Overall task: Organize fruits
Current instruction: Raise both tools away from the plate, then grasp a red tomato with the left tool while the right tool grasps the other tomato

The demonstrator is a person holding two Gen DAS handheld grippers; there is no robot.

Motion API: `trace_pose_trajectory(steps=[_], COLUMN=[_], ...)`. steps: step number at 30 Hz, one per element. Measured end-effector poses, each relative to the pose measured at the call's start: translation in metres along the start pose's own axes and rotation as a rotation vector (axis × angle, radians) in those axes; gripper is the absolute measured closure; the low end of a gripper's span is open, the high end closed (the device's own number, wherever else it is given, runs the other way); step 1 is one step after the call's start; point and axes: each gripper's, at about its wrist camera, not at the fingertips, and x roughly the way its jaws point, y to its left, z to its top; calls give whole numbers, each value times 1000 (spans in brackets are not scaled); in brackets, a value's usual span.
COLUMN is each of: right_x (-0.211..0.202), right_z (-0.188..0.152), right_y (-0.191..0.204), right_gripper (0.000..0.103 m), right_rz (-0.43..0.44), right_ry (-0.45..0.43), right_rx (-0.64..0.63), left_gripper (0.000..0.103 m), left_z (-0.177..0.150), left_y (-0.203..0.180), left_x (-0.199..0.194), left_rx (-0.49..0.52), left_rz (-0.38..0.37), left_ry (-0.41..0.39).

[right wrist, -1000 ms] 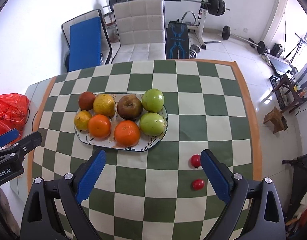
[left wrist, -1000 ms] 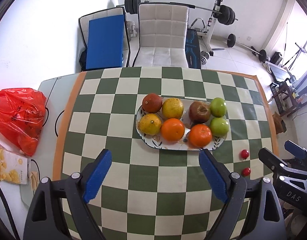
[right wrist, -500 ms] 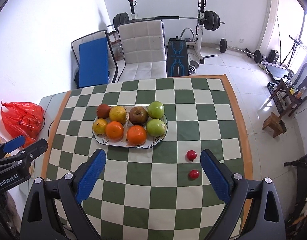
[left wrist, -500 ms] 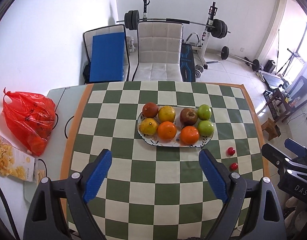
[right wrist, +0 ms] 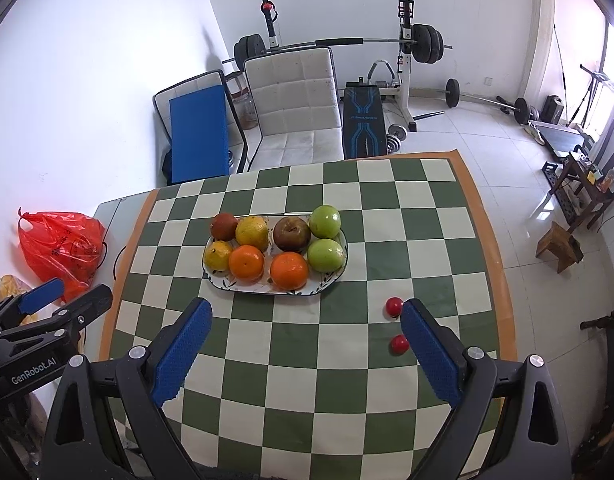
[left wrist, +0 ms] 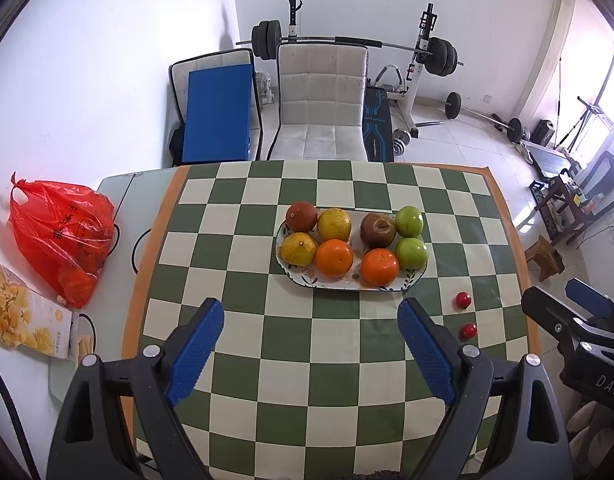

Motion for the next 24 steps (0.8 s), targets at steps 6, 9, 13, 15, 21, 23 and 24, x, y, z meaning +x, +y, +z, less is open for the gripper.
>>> trace_pose_trajectory(steps=[6,9,13,15,21,23,24], right_x=[36,67,125,149,209,224,232], right_z=[-3,-13,-39,-52,-79,-82,-84], right_y=[-28,-59,-114,-137,-175,-177,-178], right_gripper=[6,6,17,29,42,47,53], right_rz=[39,-17,-45,-44,-10,1,-7], right_ry=[60,121,248,292,363,375,378], right_rx=[60,96,193,232,305,311,302], left_gripper=[14,14,14,14,14,14,14], left_z=[4,3,-4,-9,-21,-24,-26], left_y=[-17,-36,-67,-84,-135,-147,-151], left_x=[39,69,113,136,194,208,214], left_rx=[17,62,122,152,299,348,365], left_rz=[9,31,38,38,86,107,112], left_ry=[75,132,229,278,380,400,411])
